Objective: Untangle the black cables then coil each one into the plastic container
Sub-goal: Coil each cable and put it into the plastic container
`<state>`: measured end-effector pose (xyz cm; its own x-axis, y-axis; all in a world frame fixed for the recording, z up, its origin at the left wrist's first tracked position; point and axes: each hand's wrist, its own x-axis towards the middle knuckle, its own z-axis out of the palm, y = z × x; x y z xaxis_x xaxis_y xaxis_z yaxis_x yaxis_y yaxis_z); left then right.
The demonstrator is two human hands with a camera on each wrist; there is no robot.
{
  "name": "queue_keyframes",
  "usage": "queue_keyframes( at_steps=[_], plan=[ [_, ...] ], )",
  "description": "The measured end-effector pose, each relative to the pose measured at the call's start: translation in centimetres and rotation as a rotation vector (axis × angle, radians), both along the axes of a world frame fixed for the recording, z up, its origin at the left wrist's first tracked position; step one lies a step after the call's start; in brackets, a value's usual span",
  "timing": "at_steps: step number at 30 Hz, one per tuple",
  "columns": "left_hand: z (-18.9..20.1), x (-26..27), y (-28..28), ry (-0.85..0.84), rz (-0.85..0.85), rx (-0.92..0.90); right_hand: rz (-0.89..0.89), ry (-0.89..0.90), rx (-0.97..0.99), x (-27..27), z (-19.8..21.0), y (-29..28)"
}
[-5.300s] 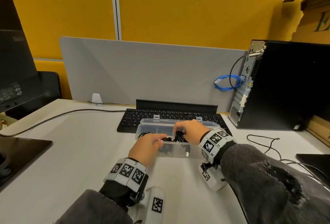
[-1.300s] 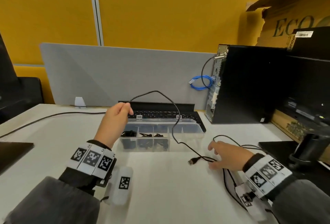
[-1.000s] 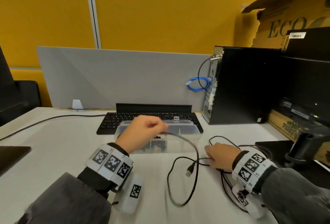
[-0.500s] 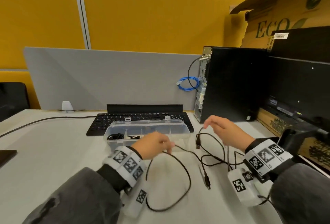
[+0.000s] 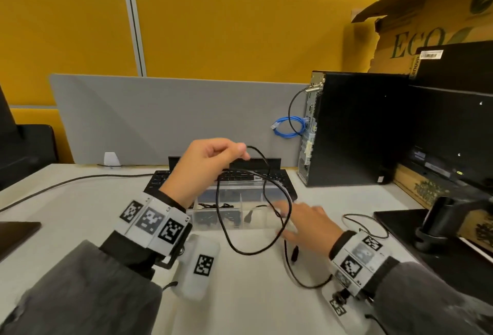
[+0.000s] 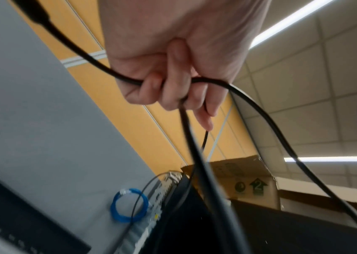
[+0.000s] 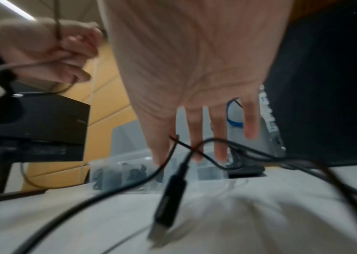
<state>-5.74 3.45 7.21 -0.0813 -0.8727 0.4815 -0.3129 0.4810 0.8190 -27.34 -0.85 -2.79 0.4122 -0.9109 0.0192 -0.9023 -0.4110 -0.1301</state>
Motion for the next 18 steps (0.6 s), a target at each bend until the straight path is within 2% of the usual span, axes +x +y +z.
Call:
queue_keyframes(
  at_steps=[2,5,8,10,13,15,16,18],
  plan=[
    [1.1,1.3,0.6,0.080,0.075,-0.058,-0.020,0.050,0.162,-1.2,-0.7,-0.9],
    [2.3,3.8,0.6,0.253,0.208,-0.155,-0.098,0.066,0.210,-3.7,-0.8,-2.4],
    [2.8,6.2,0.4,0.409,0.327,-0.209,-0.180,-0.133,0.189,-6.1,0.1,-3.1],
    [2.9,7.3,0.3,0.481,0.406,-0.251,-0.314,-0.241,0.119,-7.9,0.7,-3.6],
    [2.6,8.2,0.1,0.596,0.436,-0.295,-0.519,-0.301,0.084,-9.6,0.7,-4.7],
    [2.2,8.3,-0.1,0.623,0.448,-0.319,-0.574,-0.328,0.141,-10.0,0.5,-5.3],
    [2.1,8.3,-0.2,0.646,0.466,-0.333,-0.575,-0.412,0.199,-9.9,0.5,-5.5],
    [1.7,8.8,-0.5,0.716,0.515,-0.351,-0.585,-0.729,0.336,-9.6,1.2,-5.2]
  ],
)
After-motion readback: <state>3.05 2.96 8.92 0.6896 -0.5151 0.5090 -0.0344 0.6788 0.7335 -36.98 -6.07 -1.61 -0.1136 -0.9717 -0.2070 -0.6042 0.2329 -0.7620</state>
